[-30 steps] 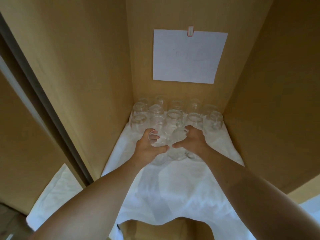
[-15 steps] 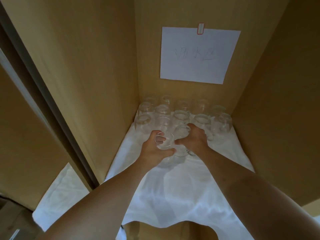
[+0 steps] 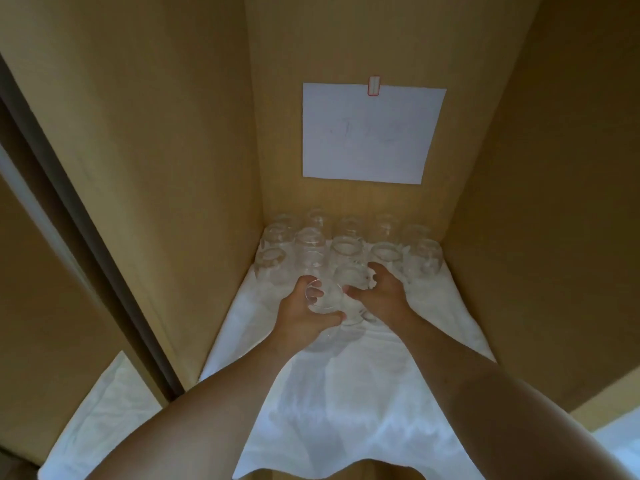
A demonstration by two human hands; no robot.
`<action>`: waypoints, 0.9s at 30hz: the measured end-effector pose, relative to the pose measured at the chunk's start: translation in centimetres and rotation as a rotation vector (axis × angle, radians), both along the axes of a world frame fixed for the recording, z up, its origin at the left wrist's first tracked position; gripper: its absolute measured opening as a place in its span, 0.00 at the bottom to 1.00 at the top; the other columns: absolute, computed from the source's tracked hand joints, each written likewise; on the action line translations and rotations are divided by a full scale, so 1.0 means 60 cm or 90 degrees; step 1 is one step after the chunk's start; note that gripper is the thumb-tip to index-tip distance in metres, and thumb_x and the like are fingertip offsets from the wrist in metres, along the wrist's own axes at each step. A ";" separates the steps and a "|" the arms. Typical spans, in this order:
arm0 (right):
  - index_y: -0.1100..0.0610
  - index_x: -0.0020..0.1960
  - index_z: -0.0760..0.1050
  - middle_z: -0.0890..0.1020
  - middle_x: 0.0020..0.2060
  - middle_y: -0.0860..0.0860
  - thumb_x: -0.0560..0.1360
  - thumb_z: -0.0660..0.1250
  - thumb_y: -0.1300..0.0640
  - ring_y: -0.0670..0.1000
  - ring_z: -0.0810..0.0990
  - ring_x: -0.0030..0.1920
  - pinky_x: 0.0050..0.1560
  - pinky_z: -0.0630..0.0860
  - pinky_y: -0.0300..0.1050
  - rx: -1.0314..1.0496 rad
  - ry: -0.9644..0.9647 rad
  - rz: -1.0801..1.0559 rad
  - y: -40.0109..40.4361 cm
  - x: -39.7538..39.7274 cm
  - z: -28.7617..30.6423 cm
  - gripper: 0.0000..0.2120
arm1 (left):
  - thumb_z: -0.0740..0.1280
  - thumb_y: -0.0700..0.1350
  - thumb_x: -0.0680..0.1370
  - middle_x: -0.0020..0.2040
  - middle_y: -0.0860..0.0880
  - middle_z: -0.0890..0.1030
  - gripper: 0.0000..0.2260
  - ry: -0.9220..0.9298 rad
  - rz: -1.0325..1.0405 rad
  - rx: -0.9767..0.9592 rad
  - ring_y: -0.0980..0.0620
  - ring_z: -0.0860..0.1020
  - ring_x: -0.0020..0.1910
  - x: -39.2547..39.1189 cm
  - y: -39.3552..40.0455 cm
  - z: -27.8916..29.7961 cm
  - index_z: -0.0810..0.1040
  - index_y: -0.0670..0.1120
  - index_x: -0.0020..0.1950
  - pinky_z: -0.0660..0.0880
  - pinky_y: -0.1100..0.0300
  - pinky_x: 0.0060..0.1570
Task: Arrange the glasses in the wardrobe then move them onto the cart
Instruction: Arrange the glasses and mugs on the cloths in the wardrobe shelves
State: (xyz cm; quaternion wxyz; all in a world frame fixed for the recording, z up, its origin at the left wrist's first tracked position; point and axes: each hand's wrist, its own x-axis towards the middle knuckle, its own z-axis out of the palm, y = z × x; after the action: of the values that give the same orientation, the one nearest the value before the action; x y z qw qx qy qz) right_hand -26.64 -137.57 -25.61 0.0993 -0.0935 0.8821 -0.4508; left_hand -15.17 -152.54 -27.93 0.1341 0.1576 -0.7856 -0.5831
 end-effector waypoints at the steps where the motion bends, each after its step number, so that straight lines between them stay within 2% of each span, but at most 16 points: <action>1: 0.52 0.77 0.66 0.77 0.68 0.55 0.70 0.79 0.43 0.48 0.79 0.49 0.34 0.69 0.25 -0.015 -0.001 -0.017 0.004 0.008 0.003 0.41 | 0.86 0.49 0.62 0.55 0.54 0.79 0.33 -0.007 -0.003 -0.010 0.55 0.78 0.55 -0.001 0.002 0.008 0.73 0.55 0.61 0.76 0.66 0.52; 2: 0.52 0.76 0.67 0.77 0.67 0.55 0.71 0.78 0.43 0.44 0.77 0.42 0.29 0.69 0.25 -0.026 -0.003 -0.032 0.008 0.016 0.005 0.39 | 0.86 0.49 0.62 0.55 0.53 0.79 0.34 -0.015 -0.007 -0.020 0.53 0.78 0.55 -0.003 0.005 0.016 0.73 0.53 0.62 0.77 0.63 0.53; 3: 0.53 0.75 0.68 0.77 0.67 0.55 0.73 0.76 0.42 0.42 0.76 0.40 0.30 0.71 0.26 -0.034 -0.007 -0.043 0.013 0.023 0.008 0.36 | 0.86 0.49 0.62 0.55 0.52 0.80 0.34 -0.023 -0.012 -0.031 0.52 0.79 0.55 -0.004 0.007 0.025 0.74 0.52 0.62 0.77 0.60 0.55; 5: 0.54 0.74 0.70 0.78 0.67 0.56 0.75 0.73 0.39 0.49 0.81 0.48 0.46 0.77 0.35 -0.047 -0.017 -0.069 0.021 0.038 0.013 0.33 | 0.85 0.50 0.62 0.54 0.50 0.81 0.33 -0.027 -0.018 -0.048 0.51 0.79 0.55 -0.008 0.014 0.045 0.74 0.50 0.62 0.77 0.59 0.55; 6: 0.54 0.73 0.71 0.78 0.66 0.56 0.75 0.71 0.38 0.52 0.81 0.53 0.53 0.77 0.41 -0.057 -0.023 -0.085 0.026 0.044 0.014 0.32 | 0.85 0.50 0.62 0.54 0.50 0.81 0.33 -0.021 -0.016 -0.047 0.51 0.80 0.54 -0.011 0.017 0.056 0.74 0.50 0.62 0.77 0.60 0.54; 9: 0.54 0.69 0.74 0.79 0.63 0.55 0.77 0.67 0.35 0.54 0.79 0.60 0.63 0.75 0.49 -0.095 -0.057 -0.132 0.044 0.055 0.009 0.29 | 0.86 0.50 0.62 0.53 0.50 0.82 0.30 0.007 0.004 -0.010 0.52 0.81 0.53 -0.020 0.030 0.087 0.75 0.53 0.58 0.77 0.63 0.50; 13: 0.61 0.62 0.78 0.82 0.51 0.58 0.81 0.61 0.37 0.55 0.79 0.47 0.54 0.79 0.52 -0.326 -0.191 -0.248 0.066 0.066 -0.001 0.28 | 0.86 0.52 0.60 0.52 0.50 0.82 0.28 0.028 -0.007 0.062 0.54 0.82 0.53 -0.030 0.057 0.125 0.77 0.54 0.54 0.77 0.61 0.50; 14: 0.60 0.61 0.78 0.83 0.50 0.58 0.81 0.60 0.36 0.56 0.81 0.47 0.52 0.80 0.53 -0.387 -0.239 -0.257 0.071 0.073 -0.002 0.28 | 0.85 0.54 0.58 0.52 0.49 0.83 0.29 0.032 -0.014 0.082 0.54 0.82 0.52 -0.032 0.067 0.133 0.77 0.53 0.54 0.77 0.60 0.49; 16: 0.60 0.60 0.78 0.85 0.51 0.59 0.80 0.59 0.34 0.59 0.84 0.51 0.50 0.82 0.54 -0.479 -0.322 -0.223 0.079 0.088 -0.002 0.29 | 0.83 0.59 0.54 0.52 0.50 0.83 0.31 0.043 -0.022 0.113 0.55 0.82 0.52 -0.035 0.087 0.148 0.77 0.54 0.53 0.77 0.58 0.47; 18: 0.60 0.60 0.79 0.85 0.53 0.62 0.79 0.59 0.31 0.64 0.85 0.52 0.46 0.83 0.56 -0.562 -0.402 -0.171 0.086 0.096 0.003 0.33 | 0.83 0.59 0.55 0.53 0.52 0.83 0.30 0.055 -0.032 0.140 0.55 0.82 0.53 -0.041 0.106 0.159 0.77 0.56 0.53 0.79 0.54 0.51; 20: 0.62 0.62 0.78 0.82 0.57 0.67 0.76 0.62 0.29 0.70 0.84 0.54 0.47 0.83 0.61 -0.686 -0.485 -0.122 0.097 0.102 0.016 0.37 | 0.84 0.57 0.58 0.53 0.54 0.84 0.28 0.063 -0.045 0.177 0.56 0.83 0.53 -0.042 0.124 0.166 0.77 0.56 0.53 0.80 0.49 0.56; 22: 0.64 0.65 0.75 0.78 0.61 0.71 0.74 0.68 0.31 0.70 0.81 0.58 0.49 0.82 0.63 -0.816 -0.528 -0.080 0.113 0.108 0.030 0.38 | 0.84 0.58 0.58 0.53 0.54 0.84 0.30 0.064 -0.054 0.206 0.55 0.83 0.54 -0.039 0.137 0.171 0.76 0.55 0.55 0.80 0.46 0.59; 25: 0.64 0.63 0.74 0.80 0.55 0.68 0.74 0.73 0.39 0.66 0.82 0.57 0.46 0.84 0.57 -0.836 -0.495 -0.071 0.136 0.111 0.041 0.32 | 0.84 0.57 0.58 0.56 0.48 0.84 0.34 0.062 -0.068 0.226 0.51 0.83 0.57 -0.033 0.142 0.174 0.77 0.52 0.59 0.78 0.46 0.61; 27: 0.63 0.62 0.74 0.79 0.54 0.66 0.73 0.74 0.42 0.64 0.82 0.53 0.49 0.84 0.56 -0.802 -0.454 -0.116 0.150 0.107 0.044 0.29 | 0.85 0.55 0.61 0.58 0.48 0.83 0.33 0.050 -0.079 0.190 0.50 0.81 0.59 -0.027 0.138 0.175 0.77 0.51 0.63 0.78 0.53 0.58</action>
State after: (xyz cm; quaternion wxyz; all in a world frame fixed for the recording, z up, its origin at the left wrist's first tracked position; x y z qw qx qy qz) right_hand -20.24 -128.56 -22.94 0.2703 0.0932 0.3734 -0.8825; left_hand -16.81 -144.28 -17.45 0.1037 0.1040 -0.6927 -0.7061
